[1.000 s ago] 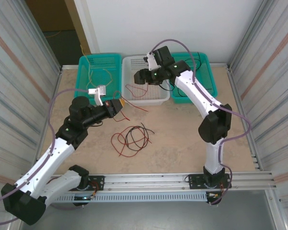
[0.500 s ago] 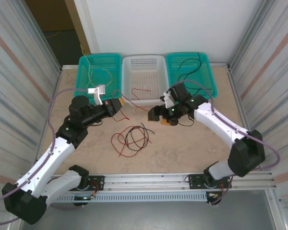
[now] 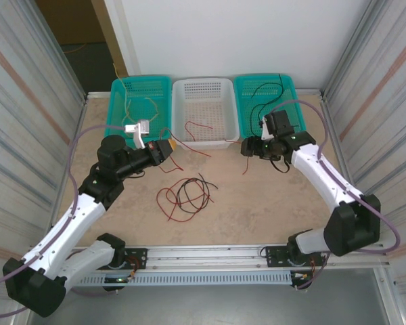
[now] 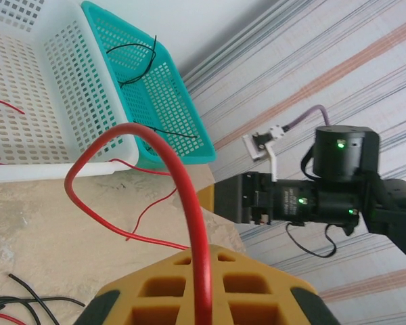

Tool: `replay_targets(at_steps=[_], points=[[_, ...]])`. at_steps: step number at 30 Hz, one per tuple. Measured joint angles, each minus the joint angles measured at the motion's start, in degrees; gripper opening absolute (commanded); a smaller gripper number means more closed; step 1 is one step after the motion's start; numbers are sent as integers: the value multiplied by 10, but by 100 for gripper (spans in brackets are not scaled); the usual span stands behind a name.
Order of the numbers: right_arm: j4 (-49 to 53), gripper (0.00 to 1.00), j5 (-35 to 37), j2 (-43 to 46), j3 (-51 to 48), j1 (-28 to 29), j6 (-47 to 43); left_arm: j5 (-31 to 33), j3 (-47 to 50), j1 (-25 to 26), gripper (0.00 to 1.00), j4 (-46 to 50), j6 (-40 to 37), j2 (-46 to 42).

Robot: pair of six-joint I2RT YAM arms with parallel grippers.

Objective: Untangle the cables

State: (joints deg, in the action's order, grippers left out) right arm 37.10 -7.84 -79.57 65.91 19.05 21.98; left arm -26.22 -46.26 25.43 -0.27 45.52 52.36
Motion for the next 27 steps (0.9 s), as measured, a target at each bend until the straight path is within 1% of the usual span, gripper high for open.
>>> replay_targets(at_steps=[2,5,7,10,12,14,17,19,21,23,24,27], points=[[-23,86,2,-2,-9,1,-19,-5,0,0,0,0,0,0],[-44,86,2,-7,-9,0,-41,-13,0,0,0,0,1,0],[-49,85,1,-24,3,-1,-51,-20,0,0,0,-1,3,1],[-60,79,-11,-71,31,-1,-64,-35,0,0,0,-7,5,9],[-67,70,-14,-100,43,-1,-73,-49,-1,0,0,-18,9,17],[-72,53,-14,-115,46,-1,-77,-65,-4,-1,0,-30,13,23],[-71,31,-14,-119,48,-1,-81,-99,-19,-5,0,-57,25,31],[-71,21,-14,-118,54,-1,-81,-121,-39,-6,0,-76,30,35],[-71,14,-14,-115,60,0,-83,-136,-64,-6,0,-93,33,36],[-71,4,-12,-105,66,2,-83,-147,-89,-6,0,-108,32,36],[-71,0,-10,-100,68,3,-81,-151,-98,-6,0,-116,32,36],[-69,0,-10,-90,89,9,-76,-158,-104,-6,0,-136,33,36]])
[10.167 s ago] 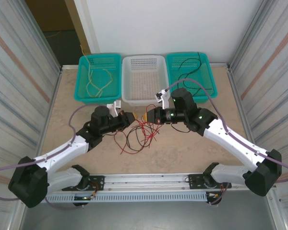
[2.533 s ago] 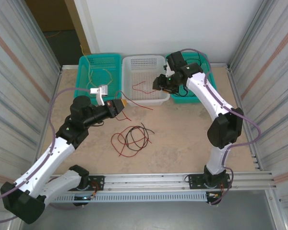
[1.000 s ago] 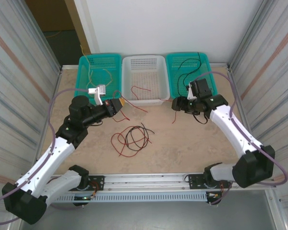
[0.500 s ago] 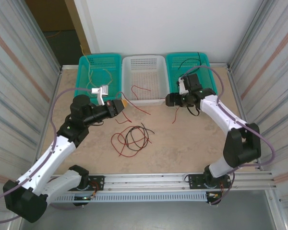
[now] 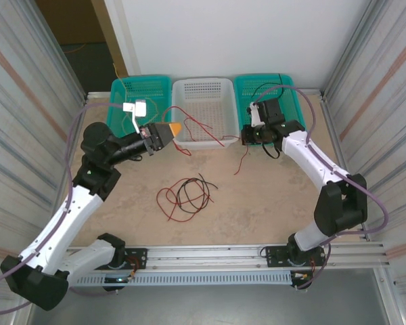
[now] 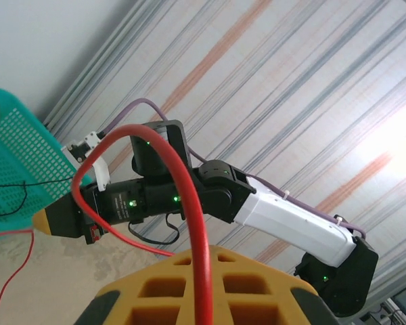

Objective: Untangle the cables

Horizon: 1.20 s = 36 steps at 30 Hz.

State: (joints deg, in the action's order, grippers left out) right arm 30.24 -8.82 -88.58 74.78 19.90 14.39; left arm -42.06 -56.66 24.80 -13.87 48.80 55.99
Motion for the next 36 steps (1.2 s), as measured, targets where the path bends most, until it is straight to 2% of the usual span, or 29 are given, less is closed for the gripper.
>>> replay_targets(at_steps=[2,5,7,9,11,19,21,24,27,30,36], points=[[0,14,0,0,21,4,1,-4,3,0,0,-6,4,3],[3,47,3,0,44,12,3,-4,15,0,0,-10,8,5],[7,63,4,0,50,18,8,-3,27,0,0,-10,8,3],[12,70,13,0,50,28,2,-3,42,0,0,-9,8,-4],[20,71,22,-3,50,49,-4,-3,58,0,0,-5,8,-12],[83,68,85,-77,94,143,-53,-3,91,0,0,3,10,-25],[99,58,103,-96,103,151,-61,-3,92,0,0,4,10,-29],[121,31,130,-120,121,155,-71,-3,92,0,0,5,10,-35],[129,16,156,-130,129,155,-72,-3,92,0,0,5,10,-37],[135,7,176,-130,135,155,-75,-3,95,0,0,4,10,-37],[135,2,211,-131,205,155,-74,-3,106,0,0,0,11,-36]])
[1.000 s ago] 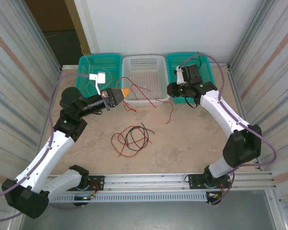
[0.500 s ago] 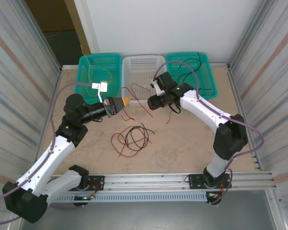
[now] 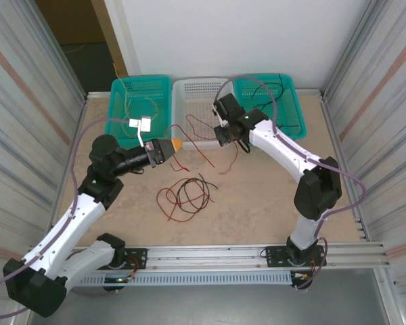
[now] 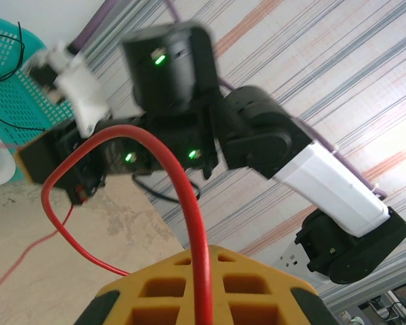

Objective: Untangle the cables

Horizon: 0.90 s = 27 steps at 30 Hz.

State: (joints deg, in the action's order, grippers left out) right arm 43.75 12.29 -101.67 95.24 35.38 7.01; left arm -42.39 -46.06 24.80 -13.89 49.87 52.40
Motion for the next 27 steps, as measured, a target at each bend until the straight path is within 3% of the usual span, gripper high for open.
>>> replay_targets(at_steps=[11,20,23,24,26,27], points=[[-9,0,31,-116,280,-7,0,0,19,0,0,-11,2,8],[0,8,18,-221,352,-31,4,0,19,0,0,-10,1,8],[2,22,9,-232,328,-40,16,1,19,0,0,-10,-2,8],[-1,31,8,-229,310,-42,19,2,19,0,0,-9,-3,9],[-12,59,3,-218,262,-47,28,2,11,0,0,-5,-7,11],[-14,64,1,-213,241,-48,30,3,5,0,0,-3,-10,14]])
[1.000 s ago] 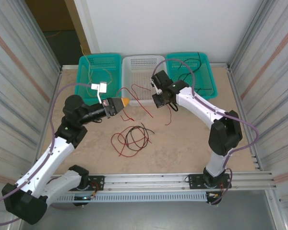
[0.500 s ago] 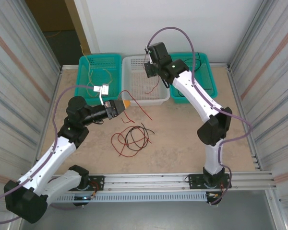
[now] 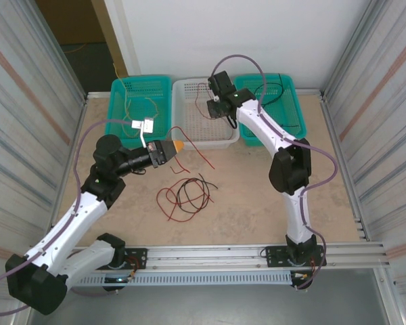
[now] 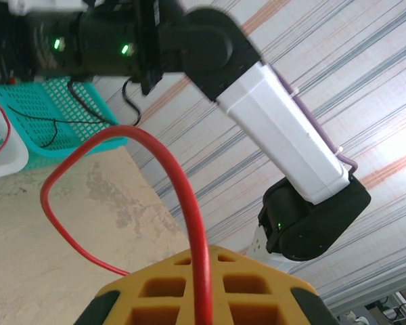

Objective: Untangle the cables

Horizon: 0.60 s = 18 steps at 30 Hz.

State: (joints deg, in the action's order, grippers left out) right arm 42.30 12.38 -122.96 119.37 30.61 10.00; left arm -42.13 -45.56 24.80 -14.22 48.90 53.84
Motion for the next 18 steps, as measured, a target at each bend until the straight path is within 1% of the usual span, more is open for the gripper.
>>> replay_targets(at_steps=[3,6,11,16,18], points=[[-2,66,1,22,-58,-1,4,4,-28,0,0,9,-8,15],[-15,65,4,76,-124,-1,12,22,-71,0,0,36,-21,39],[-29,66,20,231,-228,-1,40,52,-166,0,0,63,-37,102],[-47,66,39,403,-326,-1,85,70,-255,0,0,55,-39,177],[-45,66,42,458,-364,-1,103,73,-290,0,0,46,-39,212]])
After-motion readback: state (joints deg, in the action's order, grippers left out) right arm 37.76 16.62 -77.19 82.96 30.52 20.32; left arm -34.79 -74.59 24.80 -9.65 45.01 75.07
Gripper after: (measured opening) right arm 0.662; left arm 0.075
